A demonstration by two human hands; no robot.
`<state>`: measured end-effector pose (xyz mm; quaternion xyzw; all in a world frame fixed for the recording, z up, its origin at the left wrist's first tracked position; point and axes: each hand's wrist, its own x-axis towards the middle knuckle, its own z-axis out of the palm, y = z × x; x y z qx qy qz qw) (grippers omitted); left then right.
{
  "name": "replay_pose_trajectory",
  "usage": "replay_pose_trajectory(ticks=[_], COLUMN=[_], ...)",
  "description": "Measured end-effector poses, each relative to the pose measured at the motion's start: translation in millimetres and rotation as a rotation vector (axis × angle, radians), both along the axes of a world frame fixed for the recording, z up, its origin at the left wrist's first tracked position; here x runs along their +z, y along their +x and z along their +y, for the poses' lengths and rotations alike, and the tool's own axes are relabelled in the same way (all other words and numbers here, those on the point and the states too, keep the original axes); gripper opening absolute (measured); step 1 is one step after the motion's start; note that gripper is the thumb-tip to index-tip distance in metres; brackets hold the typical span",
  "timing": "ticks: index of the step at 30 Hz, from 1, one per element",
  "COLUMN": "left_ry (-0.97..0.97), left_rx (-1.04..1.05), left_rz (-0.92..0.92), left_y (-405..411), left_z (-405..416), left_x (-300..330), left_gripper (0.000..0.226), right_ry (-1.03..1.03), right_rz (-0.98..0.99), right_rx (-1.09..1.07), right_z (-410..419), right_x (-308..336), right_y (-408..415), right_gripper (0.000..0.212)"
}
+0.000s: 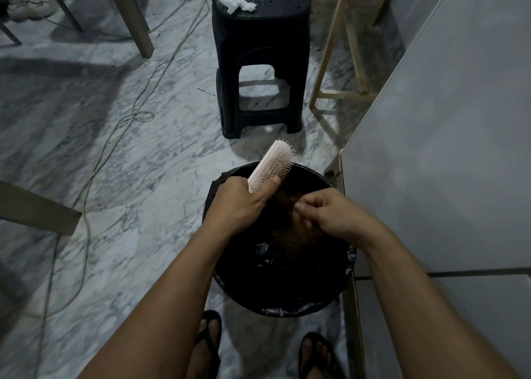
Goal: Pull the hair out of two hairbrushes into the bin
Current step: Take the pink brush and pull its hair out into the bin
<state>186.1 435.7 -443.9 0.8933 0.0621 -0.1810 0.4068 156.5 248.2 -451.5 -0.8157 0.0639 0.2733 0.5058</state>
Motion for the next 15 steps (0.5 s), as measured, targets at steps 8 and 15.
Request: replay_pose_trajectory(ticks=[8,15], left_ry=[-0.075,-0.051], left_rx=[0.075,-0.054], left_rz=[0.013,0.104], left_y=[2,-2], left_z=[4,-2], left_x=[-2,2], left_gripper=[0.075,0.090], right_ry=[-0.680,-0.086], right_rz=[0.170,0.066], right_rx=[0.279,-0.014], right_z=[-12,-8], right_x=[-17,-3], right_y=[-5,3], right_gripper=[0.021,0.086])
